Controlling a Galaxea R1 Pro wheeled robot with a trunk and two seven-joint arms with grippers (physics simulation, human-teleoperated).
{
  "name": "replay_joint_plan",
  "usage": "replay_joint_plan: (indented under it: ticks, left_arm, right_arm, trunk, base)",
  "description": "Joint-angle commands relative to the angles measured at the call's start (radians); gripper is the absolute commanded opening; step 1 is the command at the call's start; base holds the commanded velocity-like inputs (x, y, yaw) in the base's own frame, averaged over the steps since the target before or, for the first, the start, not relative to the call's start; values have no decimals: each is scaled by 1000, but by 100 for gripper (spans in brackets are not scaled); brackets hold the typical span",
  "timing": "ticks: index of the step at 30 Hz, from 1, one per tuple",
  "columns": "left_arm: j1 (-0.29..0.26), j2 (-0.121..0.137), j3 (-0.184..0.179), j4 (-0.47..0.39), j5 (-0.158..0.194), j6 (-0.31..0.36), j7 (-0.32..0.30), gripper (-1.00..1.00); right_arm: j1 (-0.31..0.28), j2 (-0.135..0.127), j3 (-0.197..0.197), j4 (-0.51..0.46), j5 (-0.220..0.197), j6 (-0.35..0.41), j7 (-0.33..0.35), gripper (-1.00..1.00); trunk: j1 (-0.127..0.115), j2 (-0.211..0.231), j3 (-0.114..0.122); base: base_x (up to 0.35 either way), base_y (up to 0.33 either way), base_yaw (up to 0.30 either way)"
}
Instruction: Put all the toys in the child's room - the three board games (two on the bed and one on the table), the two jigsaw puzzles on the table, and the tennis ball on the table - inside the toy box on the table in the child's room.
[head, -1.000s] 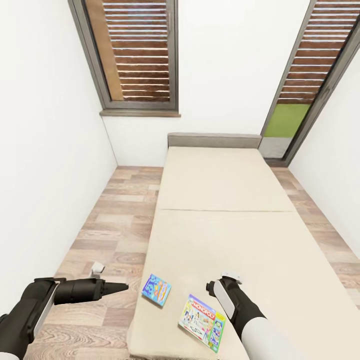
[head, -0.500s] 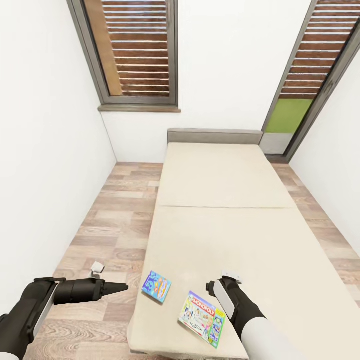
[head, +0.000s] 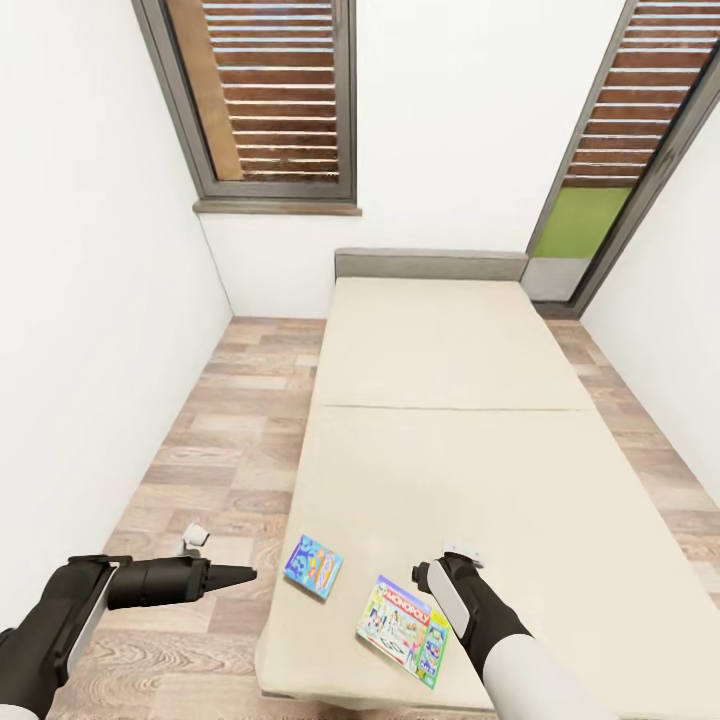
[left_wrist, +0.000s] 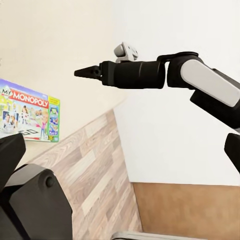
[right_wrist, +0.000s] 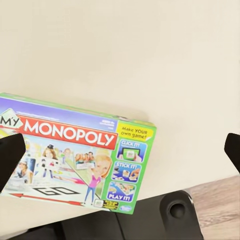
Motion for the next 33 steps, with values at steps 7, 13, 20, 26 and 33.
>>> replay_joint_plan:
  ticks: [7,13,20,26,33]
  left_arm:
    - [0,0,-1,0,-1,11,-3,100]
    - [0,-1,-1,0,-1,11,-1,100]
    - [0,-1,-4,0,-2,11,1,100]
    - [0,-3,-6,0,-2,11,1,100]
    - [0,-1,-2,0,-2,11,1,100]
  right_arm:
    - [0,0,3,-2,-8,3,-7,100]
    - [0,0,3,-1,-8,3,-8,100]
    - [0,0,3,-1,-8,3,-8,100]
    - [0,0,2,-1,-8,3,-9,100]
    - [-25,0,0,-2,-7,5,-11,100]
  trunk:
    - [0,-2,-13]
    - [0,-2,-23]
    - [0,-2,-35]
    - [0,-2,-45]
    - [0,-2,-56]
  base:
    - [0,0,0]
    - [0,0,0]
    - [0,0,0]
    - [0,0,0]
    - [0,0,0]
